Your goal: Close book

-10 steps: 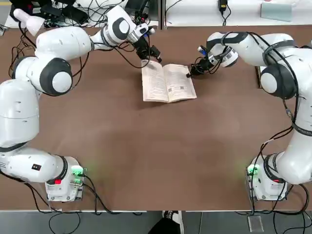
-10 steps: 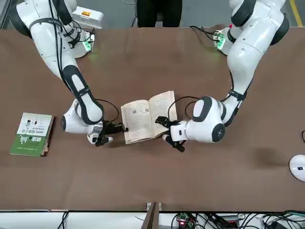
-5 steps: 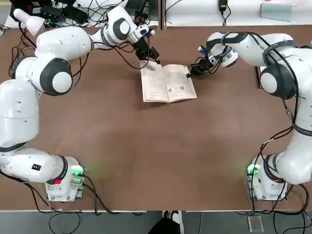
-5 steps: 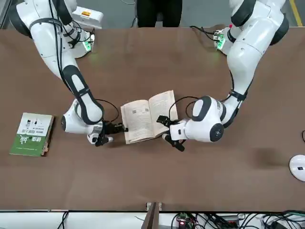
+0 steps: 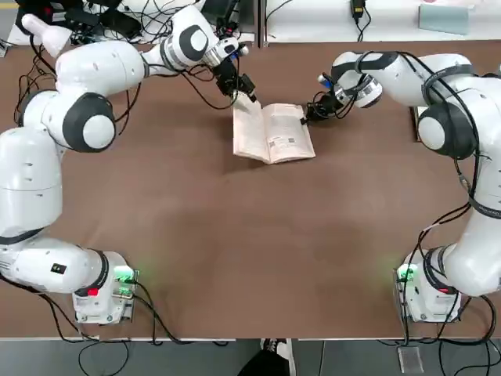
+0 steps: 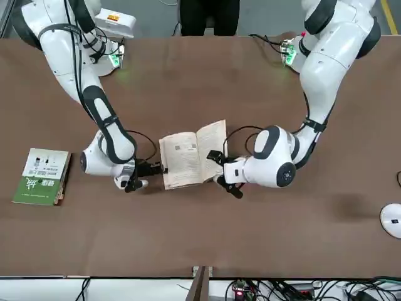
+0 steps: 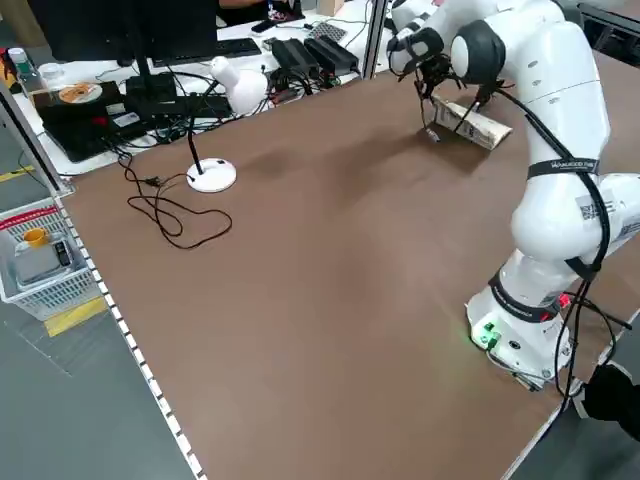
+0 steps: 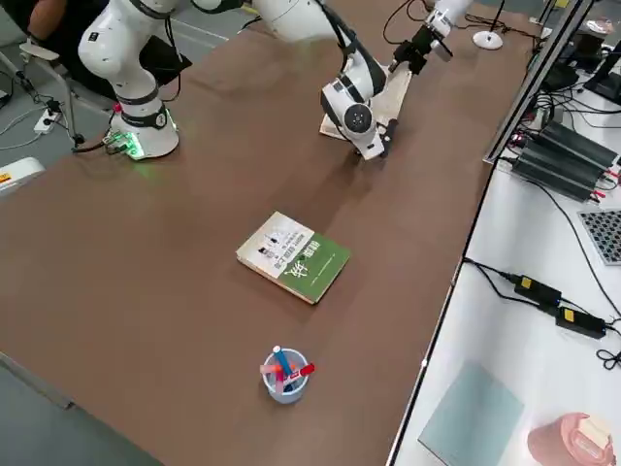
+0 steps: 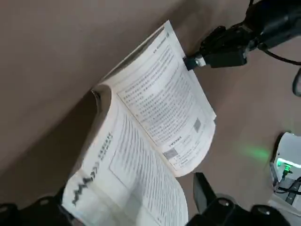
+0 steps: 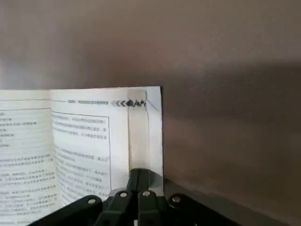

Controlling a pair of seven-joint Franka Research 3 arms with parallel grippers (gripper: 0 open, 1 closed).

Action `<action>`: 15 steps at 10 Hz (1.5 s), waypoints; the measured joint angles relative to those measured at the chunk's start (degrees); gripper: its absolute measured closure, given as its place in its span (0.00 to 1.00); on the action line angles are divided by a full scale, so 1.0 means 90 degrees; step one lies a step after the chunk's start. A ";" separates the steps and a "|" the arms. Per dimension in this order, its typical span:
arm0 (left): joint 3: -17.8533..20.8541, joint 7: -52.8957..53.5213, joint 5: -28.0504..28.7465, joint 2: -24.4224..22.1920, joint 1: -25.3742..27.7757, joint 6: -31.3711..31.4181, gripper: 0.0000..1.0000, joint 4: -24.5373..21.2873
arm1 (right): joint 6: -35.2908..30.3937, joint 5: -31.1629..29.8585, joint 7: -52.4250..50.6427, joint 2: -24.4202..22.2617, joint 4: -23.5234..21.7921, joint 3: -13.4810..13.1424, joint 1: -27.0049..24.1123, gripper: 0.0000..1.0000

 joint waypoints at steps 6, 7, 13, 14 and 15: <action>-0.0006 -0.0100 -0.0129 -0.0017 0.0024 -0.0087 0.02 0.0000 | 0.0001 -0.0001 -0.0018 0.0000 -0.0001 -0.0002 0.0000 0.99; -0.0011 -0.0146 -0.0175 -0.0017 0.0023 -0.0098 0.02 0.0000 | 0.0000 -0.0002 -0.0021 0.0000 -0.0001 -0.0002 0.0000 0.99; -0.0090 -0.0825 -0.0200 -0.0019 -0.0016 -0.0110 0.02 0.0052 | 0.0000 -0.0004 -0.0029 0.0000 -0.0001 -0.0004 0.0000 0.99; -0.0103 -0.0969 -0.0200 -0.0019 -0.0025 -0.0110 0.02 0.0072 | 0.0000 -0.0005 -0.0029 0.0000 -0.0001 -0.0005 0.0000 0.99; -0.0111 -0.1104 -0.0200 -0.0019 -0.0033 -0.0110 0.02 0.0088 | 0.0000 -0.0005 -0.0029 0.0000 -0.0001 -0.0006 0.0000 0.99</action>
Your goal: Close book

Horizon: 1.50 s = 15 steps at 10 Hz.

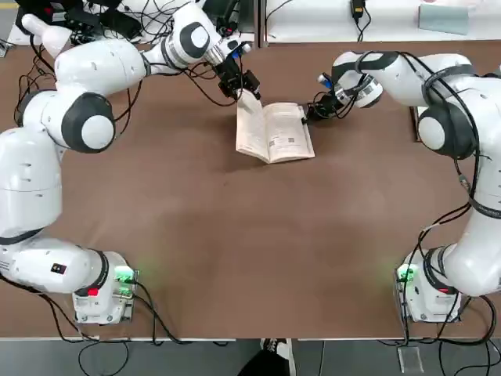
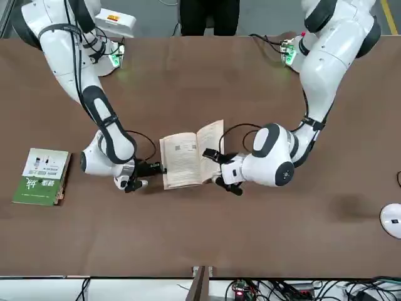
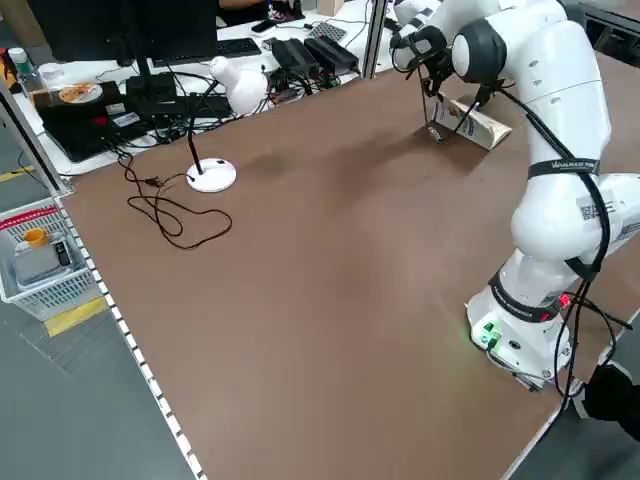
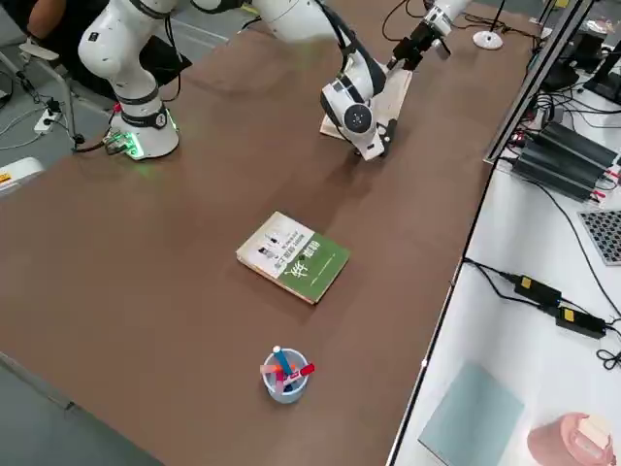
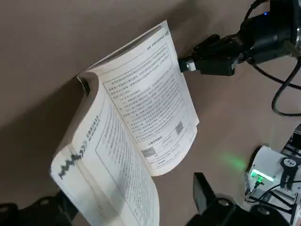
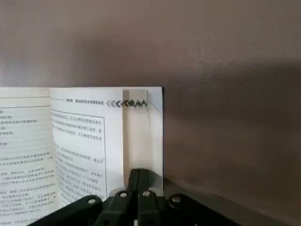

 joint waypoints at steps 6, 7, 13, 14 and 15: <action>-0.0005 -0.0491 0.0000 0.0000 -0.0035 0.0000 0.02 0.0021 | -0.0006 0.0000 -0.0001 0.0000 0.0000 -0.0009 0.0000 0.99; -0.0004 -0.0621 0.0000 0.0000 -0.0059 -0.0001 0.02 0.0021 | -0.0007 0.0000 -0.0001 0.0000 0.0000 -0.0010 0.0000 0.99; 0.0035 -0.0877 0.0034 -0.0016 -0.0312 0.0005 0.01 0.0058 | -0.0008 0.0000 -0.0003 0.0000 0.0000 -0.0013 0.0000 0.99; 0.0045 -0.0903 0.0037 -0.0029 -0.0348 0.0008 0.02 0.0058 | -0.0008 0.0000 -0.0003 0.0000 0.0000 -0.0013 0.0000 0.99; 0.0051 -0.0970 0.0043 -0.0042 -0.0375 0.0014 0.02 0.0058 | -0.0008 0.0000 -0.0003 0.0000 0.0000 -0.0014 0.0000 0.99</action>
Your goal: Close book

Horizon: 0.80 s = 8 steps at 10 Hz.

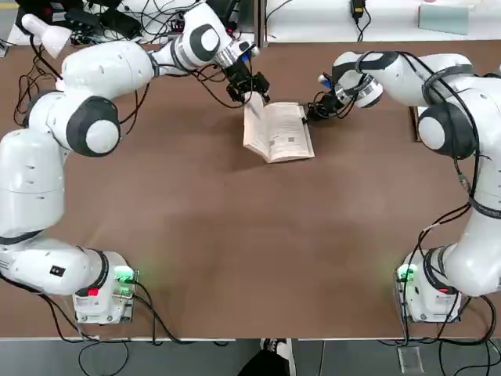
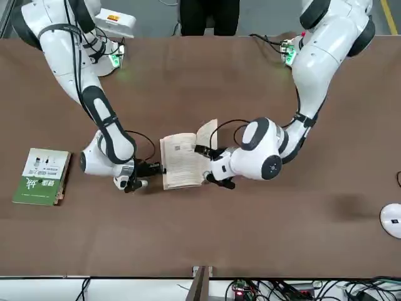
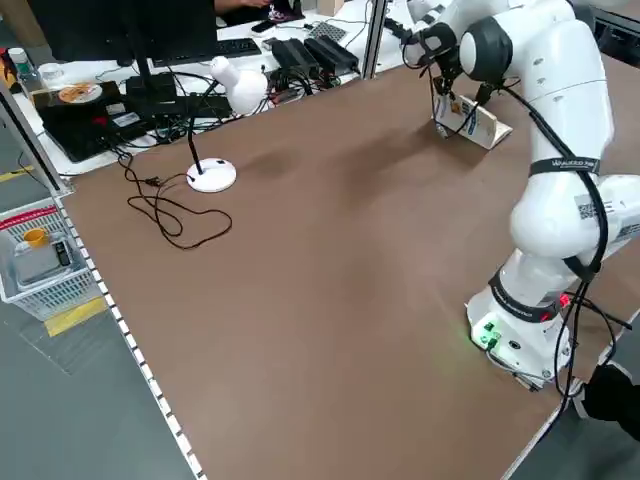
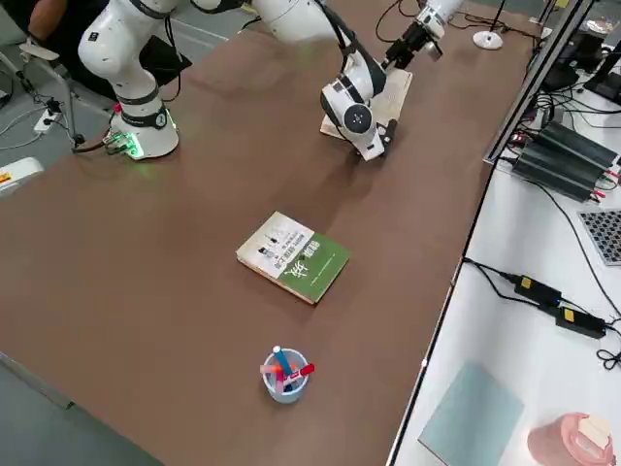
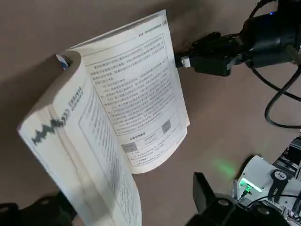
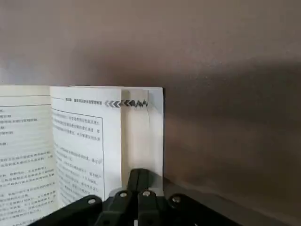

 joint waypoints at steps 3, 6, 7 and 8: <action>0.0013 -0.0138 0.0017 -0.0026 -0.0083 0.0016 0.01 0.0000 | -0.0001 0.0000 0.0000 0.0000 0.0000 -0.0001 0.0000 0.99; 0.0024 -0.0339 0.0268 -0.0032 -0.0160 0.0055 0.01 0.0000 | -0.0001 0.0000 -0.0001 0.0000 0.0000 -0.0002 0.0000 0.99; 0.0024 -0.0406 0.0351 -0.0033 -0.0190 0.0061 0.01 0.0000 | -0.0002 0.0000 -0.0001 0.0000 0.0000 -0.0003 0.0000 0.99; 0.0024 -0.0453 0.0389 -0.0033 -0.0220 0.0087 0.01 0.0000 | -0.0003 0.0000 -0.0001 0.0000 0.0000 -0.0004 0.0000 0.99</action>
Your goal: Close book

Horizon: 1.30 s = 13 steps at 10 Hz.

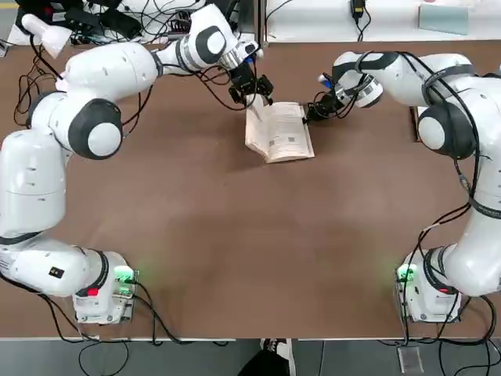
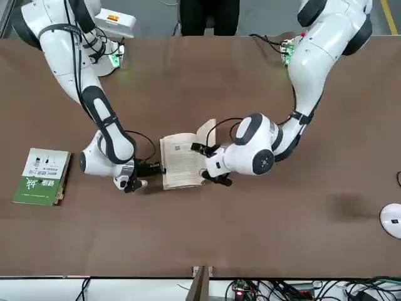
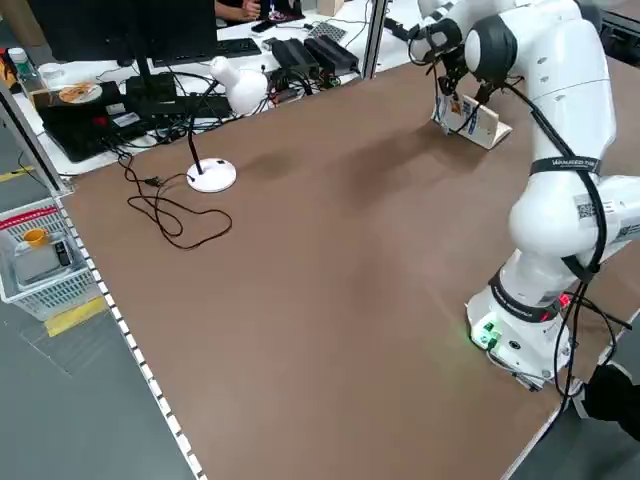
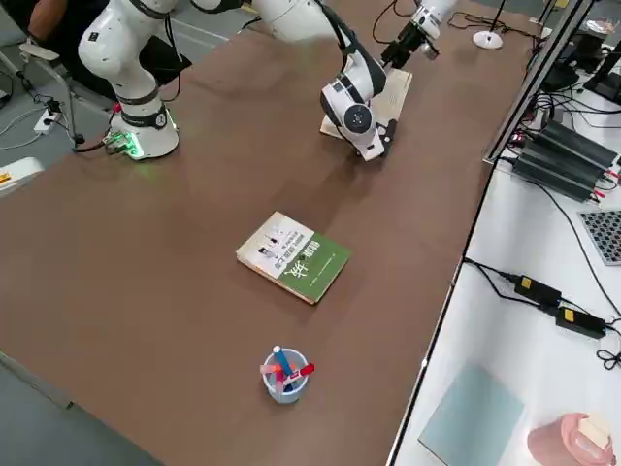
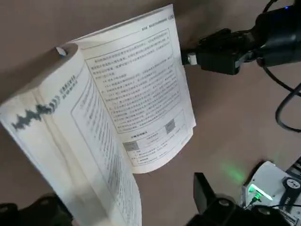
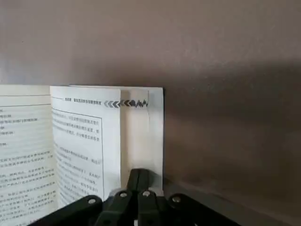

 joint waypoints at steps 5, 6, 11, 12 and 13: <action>0.0005 -0.0186 0.0058 -0.0012 -0.0081 0.0080 0.01 0.0003 | -0.0001 0.0000 0.0000 0.0000 0.0000 -0.0003 0.0000 0.99; 0.0005 -0.0223 0.0072 -0.0019 -0.0098 0.0081 0.01 0.0005 | -0.0001 0.0000 -0.0001 0.0000 0.0000 -0.0003 0.0000 0.99; 0.0006 -0.0624 0.0122 -0.0065 -0.0226 0.0177 0.01 0.0007 | -0.0001 0.0000 -0.0002 0.0000 0.0000 -0.0006 0.0000 0.99; 0.0006 -0.0696 0.0123 -0.0074 -0.0245 0.0186 0.01 0.0007 | -0.0001 0.0000 -0.0002 0.0000 0.0000 -0.0006 0.0000 0.99; 0.0006 -0.0753 0.0123 -0.0081 -0.0268 0.0203 0.01 0.0007 | -0.0001 0.0000 -0.0002 0.0000 0.0000 -0.0007 0.0000 0.99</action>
